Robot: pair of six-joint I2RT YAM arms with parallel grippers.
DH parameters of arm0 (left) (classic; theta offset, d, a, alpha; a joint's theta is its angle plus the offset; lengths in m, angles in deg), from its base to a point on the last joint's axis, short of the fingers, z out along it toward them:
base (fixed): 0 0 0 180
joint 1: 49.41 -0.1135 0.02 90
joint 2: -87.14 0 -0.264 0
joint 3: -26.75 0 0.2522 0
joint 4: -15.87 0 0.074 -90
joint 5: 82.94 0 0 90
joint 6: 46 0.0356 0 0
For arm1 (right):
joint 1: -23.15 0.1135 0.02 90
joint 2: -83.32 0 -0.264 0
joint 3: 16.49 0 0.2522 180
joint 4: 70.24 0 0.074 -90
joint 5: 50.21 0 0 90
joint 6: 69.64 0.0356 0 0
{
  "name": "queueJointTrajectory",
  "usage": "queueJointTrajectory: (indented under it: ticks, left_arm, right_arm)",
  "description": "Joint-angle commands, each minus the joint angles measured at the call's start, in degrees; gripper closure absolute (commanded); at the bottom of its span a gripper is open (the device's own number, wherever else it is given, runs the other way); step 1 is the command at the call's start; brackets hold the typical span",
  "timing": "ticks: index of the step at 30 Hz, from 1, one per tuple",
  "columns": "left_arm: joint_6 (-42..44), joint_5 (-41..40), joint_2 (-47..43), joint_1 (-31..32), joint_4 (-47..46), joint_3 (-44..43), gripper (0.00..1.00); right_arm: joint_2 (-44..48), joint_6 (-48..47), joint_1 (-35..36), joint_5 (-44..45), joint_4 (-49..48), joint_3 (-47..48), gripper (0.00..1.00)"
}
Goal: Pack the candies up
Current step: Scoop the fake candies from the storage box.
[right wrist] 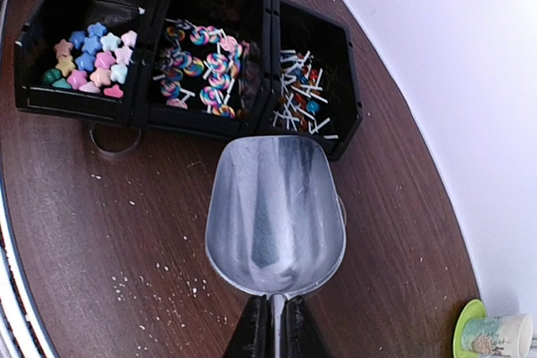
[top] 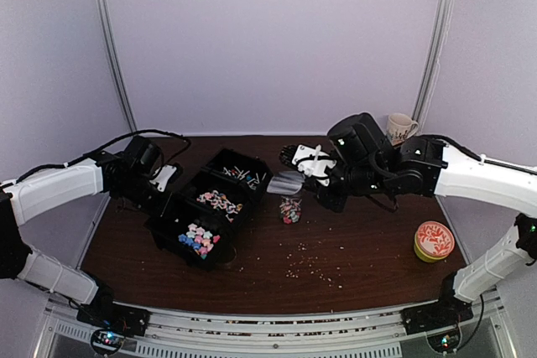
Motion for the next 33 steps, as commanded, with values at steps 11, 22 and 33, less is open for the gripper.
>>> queueJointTrajectory:
  ticks: [11,22,33]
  left_arm:
    - [-0.4,5.1,-3.3,-0.4,-10.4,-3.7,1.00]
    - [0.9,3.9,-6.8,1.2,-13.2,-2.3,1.00]
    - [2.1,-0.4,-7.5,4.1,-12.6,-2.5,1.00]
  right_arm:
    - [-25.6,4.0,5.0,-0.1,22.0,34.3,1.00]
    - [-36.7,5.5,4.9,-0.6,30.3,46.3,1.00]
    - [-44.6,5.8,4.3,-3.1,30.0,51.2,1.00]
